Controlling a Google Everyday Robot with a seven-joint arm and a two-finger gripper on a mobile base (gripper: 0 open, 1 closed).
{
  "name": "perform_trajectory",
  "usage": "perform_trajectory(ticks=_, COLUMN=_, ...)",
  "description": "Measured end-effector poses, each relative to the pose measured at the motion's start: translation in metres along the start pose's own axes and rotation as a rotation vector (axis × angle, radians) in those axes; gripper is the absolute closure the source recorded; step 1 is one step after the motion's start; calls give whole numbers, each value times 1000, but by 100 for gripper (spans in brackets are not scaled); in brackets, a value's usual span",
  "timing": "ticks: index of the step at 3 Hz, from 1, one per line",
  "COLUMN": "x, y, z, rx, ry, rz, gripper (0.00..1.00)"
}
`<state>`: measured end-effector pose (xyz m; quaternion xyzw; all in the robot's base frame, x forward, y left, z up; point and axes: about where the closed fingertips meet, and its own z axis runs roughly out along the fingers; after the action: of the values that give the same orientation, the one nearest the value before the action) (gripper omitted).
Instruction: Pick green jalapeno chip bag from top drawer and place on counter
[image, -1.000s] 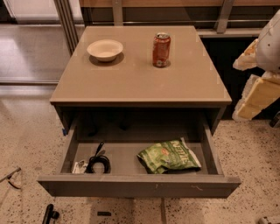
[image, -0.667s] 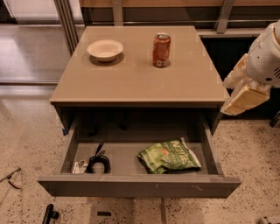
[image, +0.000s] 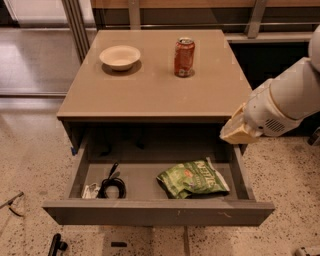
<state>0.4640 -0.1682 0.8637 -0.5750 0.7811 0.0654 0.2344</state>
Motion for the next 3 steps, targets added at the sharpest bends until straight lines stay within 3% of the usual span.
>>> perform_trajectory(ticks=2, x=8, y=-4, z=17, rx=1, ry=-3, rz=3, gripper=100)
perform_trajectory(ticks=3, x=15, y=3, z=49, rx=-29, ry=-40, rz=1, gripper=100)
